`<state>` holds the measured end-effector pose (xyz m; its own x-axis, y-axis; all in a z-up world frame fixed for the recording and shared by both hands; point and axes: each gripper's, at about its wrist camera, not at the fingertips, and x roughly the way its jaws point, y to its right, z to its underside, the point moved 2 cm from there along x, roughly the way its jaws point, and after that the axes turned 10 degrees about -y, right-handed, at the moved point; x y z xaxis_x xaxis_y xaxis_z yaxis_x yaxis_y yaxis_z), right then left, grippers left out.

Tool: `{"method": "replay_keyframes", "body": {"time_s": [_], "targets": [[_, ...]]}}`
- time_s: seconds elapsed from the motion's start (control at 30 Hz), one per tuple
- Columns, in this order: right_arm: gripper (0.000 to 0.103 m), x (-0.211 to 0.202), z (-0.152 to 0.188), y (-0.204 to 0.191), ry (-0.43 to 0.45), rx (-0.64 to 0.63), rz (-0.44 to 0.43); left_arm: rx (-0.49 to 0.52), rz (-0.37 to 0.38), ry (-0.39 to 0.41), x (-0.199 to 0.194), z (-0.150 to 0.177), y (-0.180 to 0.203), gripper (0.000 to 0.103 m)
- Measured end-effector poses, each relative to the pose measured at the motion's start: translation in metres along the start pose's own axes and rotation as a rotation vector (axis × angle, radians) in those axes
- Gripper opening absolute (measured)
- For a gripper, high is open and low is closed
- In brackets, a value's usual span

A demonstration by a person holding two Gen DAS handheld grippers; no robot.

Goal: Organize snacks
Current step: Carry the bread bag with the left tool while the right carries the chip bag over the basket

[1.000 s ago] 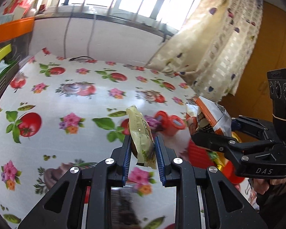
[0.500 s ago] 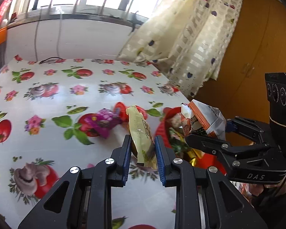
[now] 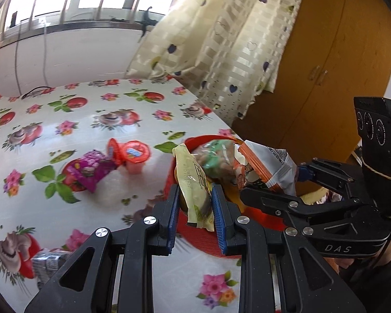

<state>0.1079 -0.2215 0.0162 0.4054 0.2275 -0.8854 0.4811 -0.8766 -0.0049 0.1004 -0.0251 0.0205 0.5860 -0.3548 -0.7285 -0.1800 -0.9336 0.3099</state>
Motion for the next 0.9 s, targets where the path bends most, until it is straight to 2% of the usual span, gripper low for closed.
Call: {"method": "replay_keyframes", "body": {"time_s": [0.4, 0.9], "targets": [[0.055, -0.001, 0.022, 0.031, -0.02, 0.055, 0.022, 0.074, 0.048, -0.062, 0.028, 0.001, 0.035, 0.026], [0.057, 0.013, 0.039, 0.059, -0.068, 0.104, 0.02, 0.102, 0.064, -0.153, 0.063, 0.008, 0.049, 0.026]]}}
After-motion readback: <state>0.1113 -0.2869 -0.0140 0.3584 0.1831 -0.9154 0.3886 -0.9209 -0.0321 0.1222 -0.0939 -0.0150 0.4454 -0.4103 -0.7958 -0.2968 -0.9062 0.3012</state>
